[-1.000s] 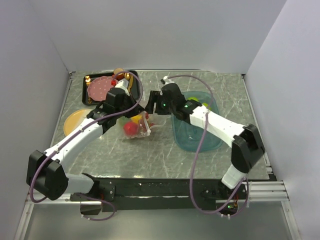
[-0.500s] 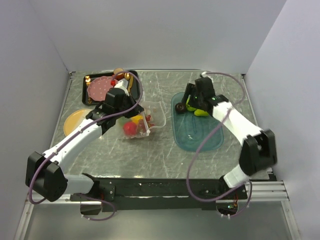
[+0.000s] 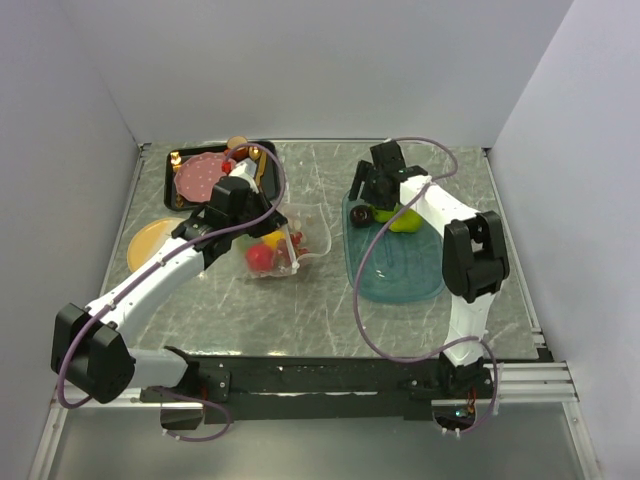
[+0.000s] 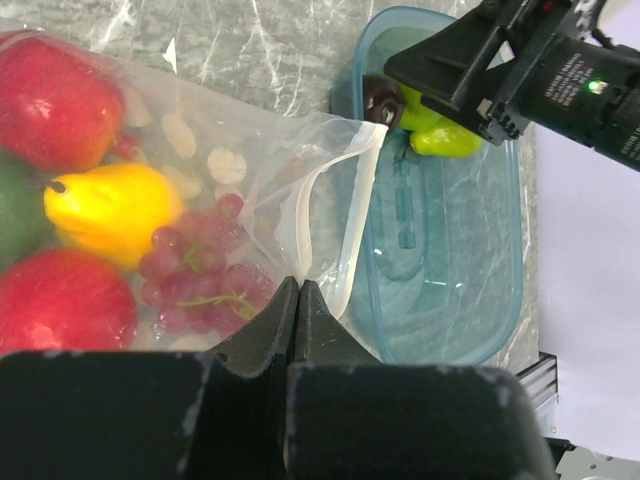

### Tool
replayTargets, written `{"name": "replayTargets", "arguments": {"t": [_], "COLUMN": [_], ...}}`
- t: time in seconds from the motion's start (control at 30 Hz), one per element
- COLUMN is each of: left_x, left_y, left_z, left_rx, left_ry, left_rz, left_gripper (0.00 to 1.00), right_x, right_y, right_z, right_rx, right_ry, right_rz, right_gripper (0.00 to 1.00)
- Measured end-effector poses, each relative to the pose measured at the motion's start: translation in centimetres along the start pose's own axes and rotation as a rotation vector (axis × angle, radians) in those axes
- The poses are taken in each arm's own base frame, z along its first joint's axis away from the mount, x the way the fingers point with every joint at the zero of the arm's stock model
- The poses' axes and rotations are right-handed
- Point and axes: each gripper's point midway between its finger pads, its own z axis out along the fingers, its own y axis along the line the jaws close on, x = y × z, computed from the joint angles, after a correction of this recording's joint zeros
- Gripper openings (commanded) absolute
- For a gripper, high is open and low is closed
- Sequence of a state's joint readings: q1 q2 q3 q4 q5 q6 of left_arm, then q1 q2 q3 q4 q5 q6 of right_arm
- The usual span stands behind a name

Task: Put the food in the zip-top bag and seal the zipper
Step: Pick up the fake fruit from the bin.

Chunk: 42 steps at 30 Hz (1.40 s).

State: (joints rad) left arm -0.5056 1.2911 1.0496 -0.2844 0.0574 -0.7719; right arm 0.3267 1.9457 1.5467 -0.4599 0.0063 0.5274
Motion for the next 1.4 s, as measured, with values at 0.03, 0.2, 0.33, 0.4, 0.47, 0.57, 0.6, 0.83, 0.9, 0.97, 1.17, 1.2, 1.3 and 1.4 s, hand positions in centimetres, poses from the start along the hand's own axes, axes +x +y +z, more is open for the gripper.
{"name": "replayTargets", "arguments": {"t": [0.03, 0.2, 0.33, 0.4, 0.47, 0.57, 0.6, 0.83, 0.9, 0.97, 1.17, 1.2, 1.3, 1.4], "left_x": [0.0, 0.3, 0.3, 0.2, 0.3, 0.2, 0.2, 0.1, 0.1, 0.1, 0.1, 0.1, 0.1, 0.1], "left_y": [0.1, 0.3, 0.3, 0.3, 0.3, 0.2, 0.2, 0.1, 0.1, 0.1, 0.1, 0.1, 0.1, 0.1], "left_z": [0.0, 0.0, 0.0, 0.0, 0.0, 0.2, 0.2, 0.2, 0.2, 0.2, 0.2, 0.2, 0.2, 0.2], "left_rx": [-0.003, -0.013, -0.012, -0.010, -0.013, -0.013, -0.013, -0.010, -0.010, -0.010, -0.008, -0.008, -0.008, -0.008], "left_ry": [0.001, 0.011, 0.010, 0.010, 0.012, 0.012, 0.012, 0.010, 0.010, 0.010, 0.012, 0.012, 0.012, 0.012], "left_rz": [0.000, -0.001, -0.001, -0.001, -0.001, -0.001, -0.001, -0.002, -0.002, -0.002, -0.005, -0.005, -0.005, -0.005], "left_gripper": [0.01, 0.01, 0.01, 0.01, 0.01, 0.01, 0.01, 0.01, 0.01, 0.01, 0.01, 0.01, 0.01, 0.01], "right_x": [0.3, 2.0, 2.4, 2.0, 1.4, 1.4, 1.5, 2.2, 2.4, 2.6, 2.7, 2.7, 2.8, 2.8], "right_y": [-0.1, -0.8, -1.2, -1.0, -0.8, -0.9, -0.9, -1.0, -1.1, -1.2, -1.1, -1.1, -1.0, -0.9], "right_z": [0.2, 0.9, 1.4, 2.1, 3.0, 3.6, 3.6, 3.8, 3.9, 4.0, 4.2, 4.3, 4.4, 4.3], "right_rx": [0.003, 0.013, 0.032, 0.039, 0.045, 0.047, 0.049, 0.040, 0.038, 0.036, 0.023, 0.021, 0.010, -0.001], "right_ry": [0.009, 0.048, 0.063, 0.066, 0.062, 0.067, 0.069, 0.092, 0.096, 0.098, 0.094, 0.093, 0.091, 0.086], "right_rz": [0.004, 0.022, 0.028, 0.027, 0.024, 0.026, 0.026, 0.022, 0.017, 0.009, 0.005, 0.005, 0.006, 0.006], "right_gripper": [0.82, 0.75, 0.70, 0.70, 0.70, 0.72, 0.72, 0.77, 0.70, 0.72, 0.67, 0.62, 0.42, 0.37]}}
